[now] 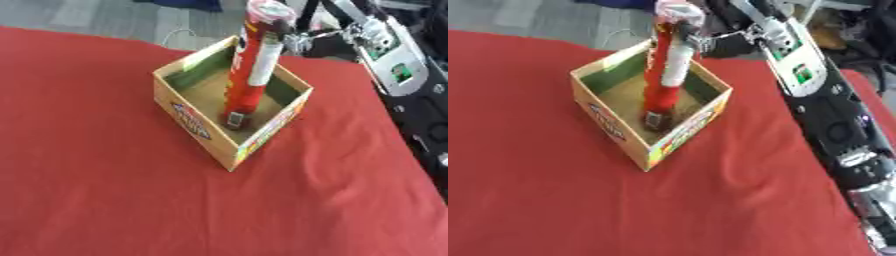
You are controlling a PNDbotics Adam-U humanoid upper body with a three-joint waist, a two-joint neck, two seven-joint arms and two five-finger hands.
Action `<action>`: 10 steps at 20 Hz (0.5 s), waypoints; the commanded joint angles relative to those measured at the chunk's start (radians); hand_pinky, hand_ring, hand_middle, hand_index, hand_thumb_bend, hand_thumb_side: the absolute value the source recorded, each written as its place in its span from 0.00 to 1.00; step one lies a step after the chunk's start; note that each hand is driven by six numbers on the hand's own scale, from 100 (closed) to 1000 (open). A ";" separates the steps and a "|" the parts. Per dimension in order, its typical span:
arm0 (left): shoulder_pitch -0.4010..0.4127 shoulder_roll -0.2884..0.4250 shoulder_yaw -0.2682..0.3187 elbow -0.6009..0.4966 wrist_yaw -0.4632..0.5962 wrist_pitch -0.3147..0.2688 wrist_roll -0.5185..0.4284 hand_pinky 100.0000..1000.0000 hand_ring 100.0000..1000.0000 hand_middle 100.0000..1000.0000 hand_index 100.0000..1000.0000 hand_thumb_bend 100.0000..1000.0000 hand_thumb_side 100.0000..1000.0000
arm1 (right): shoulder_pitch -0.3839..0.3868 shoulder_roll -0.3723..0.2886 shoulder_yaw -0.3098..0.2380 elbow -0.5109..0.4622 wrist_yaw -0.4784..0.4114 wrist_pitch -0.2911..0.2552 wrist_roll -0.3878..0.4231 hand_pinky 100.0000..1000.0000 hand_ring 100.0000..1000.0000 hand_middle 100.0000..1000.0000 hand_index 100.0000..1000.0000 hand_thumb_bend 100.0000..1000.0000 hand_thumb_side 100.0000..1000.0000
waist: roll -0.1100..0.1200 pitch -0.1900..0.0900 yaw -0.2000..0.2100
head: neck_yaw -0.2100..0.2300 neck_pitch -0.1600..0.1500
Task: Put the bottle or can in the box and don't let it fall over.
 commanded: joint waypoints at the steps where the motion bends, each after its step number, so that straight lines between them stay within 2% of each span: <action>1: -0.003 0.018 0.004 -0.021 0.001 0.003 0.000 0.47 0.81 0.69 0.75 0.00 0.60 | -0.010 -0.033 -0.015 -0.012 -0.031 0.005 0.002 0.90 0.99 0.84 0.83 0.00 0.12 | 0.011 -0.028 -0.004 | -0.001 0.004; 3: -0.002 0.018 0.004 -0.021 0.002 0.004 0.000 0.47 0.81 0.69 0.75 0.00 0.60 | -0.010 -0.036 -0.016 -0.016 -0.065 0.012 0.008 0.89 0.99 0.84 0.84 0.00 0.12 | 0.012 -0.031 -0.006 | 0.001 0.006; 6: 0.002 0.018 0.004 -0.021 0.004 0.006 0.001 0.47 0.81 0.69 0.75 0.00 0.60 | -0.009 -0.044 -0.019 -0.031 -0.135 0.032 0.023 0.88 0.98 0.83 0.84 0.00 0.18 | 0.015 -0.038 -0.012 | 0.005 0.008; 10: 0.009 0.016 0.004 -0.021 0.007 0.012 0.002 0.47 0.81 0.69 0.75 0.00 0.60 | -0.008 -0.064 -0.036 -0.066 -0.264 0.083 0.045 0.86 0.98 0.82 0.85 0.00 0.16 | 0.020 -0.053 -0.025 | 0.013 0.012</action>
